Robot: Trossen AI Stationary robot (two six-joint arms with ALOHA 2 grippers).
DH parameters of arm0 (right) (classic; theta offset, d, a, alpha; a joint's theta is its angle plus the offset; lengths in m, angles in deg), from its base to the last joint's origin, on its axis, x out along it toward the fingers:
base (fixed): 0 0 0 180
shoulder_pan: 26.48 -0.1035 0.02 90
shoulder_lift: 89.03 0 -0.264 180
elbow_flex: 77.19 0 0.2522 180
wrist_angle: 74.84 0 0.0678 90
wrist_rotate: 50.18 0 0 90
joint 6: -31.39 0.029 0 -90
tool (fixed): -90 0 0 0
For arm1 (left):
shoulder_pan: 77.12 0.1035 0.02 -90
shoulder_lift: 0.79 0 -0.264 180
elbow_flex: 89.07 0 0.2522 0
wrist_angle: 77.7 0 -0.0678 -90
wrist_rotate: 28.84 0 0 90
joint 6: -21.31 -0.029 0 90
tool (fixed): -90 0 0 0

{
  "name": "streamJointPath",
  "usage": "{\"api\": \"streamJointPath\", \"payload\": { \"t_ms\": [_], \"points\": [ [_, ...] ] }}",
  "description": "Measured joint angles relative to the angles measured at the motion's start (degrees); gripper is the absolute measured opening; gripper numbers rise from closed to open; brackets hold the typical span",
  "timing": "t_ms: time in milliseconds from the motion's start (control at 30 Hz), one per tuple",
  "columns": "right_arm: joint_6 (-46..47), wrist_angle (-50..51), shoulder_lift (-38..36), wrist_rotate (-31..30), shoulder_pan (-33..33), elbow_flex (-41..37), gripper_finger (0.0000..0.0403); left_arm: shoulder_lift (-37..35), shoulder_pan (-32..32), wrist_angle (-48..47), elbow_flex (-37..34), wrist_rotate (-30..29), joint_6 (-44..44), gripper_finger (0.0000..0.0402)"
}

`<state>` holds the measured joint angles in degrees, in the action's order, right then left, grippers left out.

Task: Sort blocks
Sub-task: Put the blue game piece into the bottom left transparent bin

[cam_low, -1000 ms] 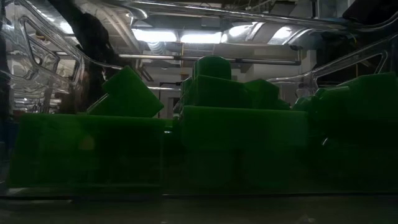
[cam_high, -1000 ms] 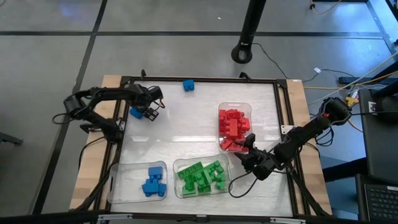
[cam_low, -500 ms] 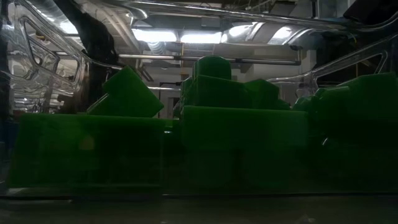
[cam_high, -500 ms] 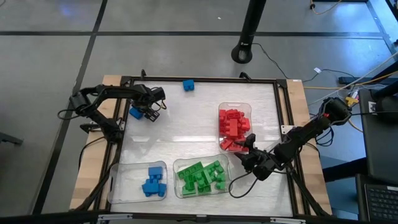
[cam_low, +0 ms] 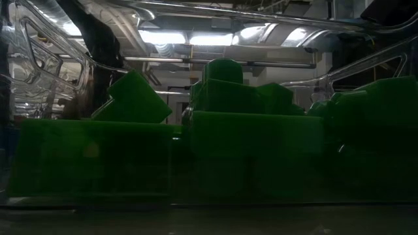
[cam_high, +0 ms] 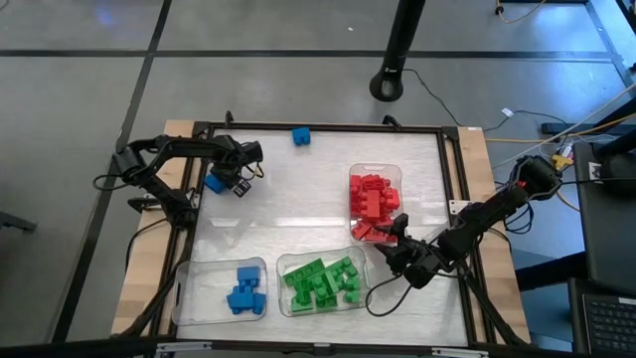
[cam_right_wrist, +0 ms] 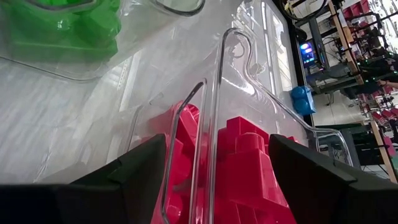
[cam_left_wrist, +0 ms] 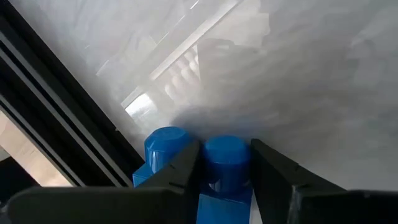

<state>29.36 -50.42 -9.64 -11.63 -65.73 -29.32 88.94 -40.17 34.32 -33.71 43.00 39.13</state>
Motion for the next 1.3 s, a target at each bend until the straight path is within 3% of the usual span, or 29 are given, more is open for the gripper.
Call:
{"api": "streamJointPath", "payload": {
  "t_ms": [867, 1300],
  "points": [
    [0.0, -0.1, 0.0, 0.0, 0.0, 0.0, 0.0282, -5.1, -6.4, -4.1, 2.8, -2.1, 6.1, 0.0107],
    [0.0, -0.1, 0.0, 0.0, 0.0, 0.0, 0.0282, -8.7, -18.1, -9.0, 10.9, -2.3, 12.5, 0.011]
  ]
}}
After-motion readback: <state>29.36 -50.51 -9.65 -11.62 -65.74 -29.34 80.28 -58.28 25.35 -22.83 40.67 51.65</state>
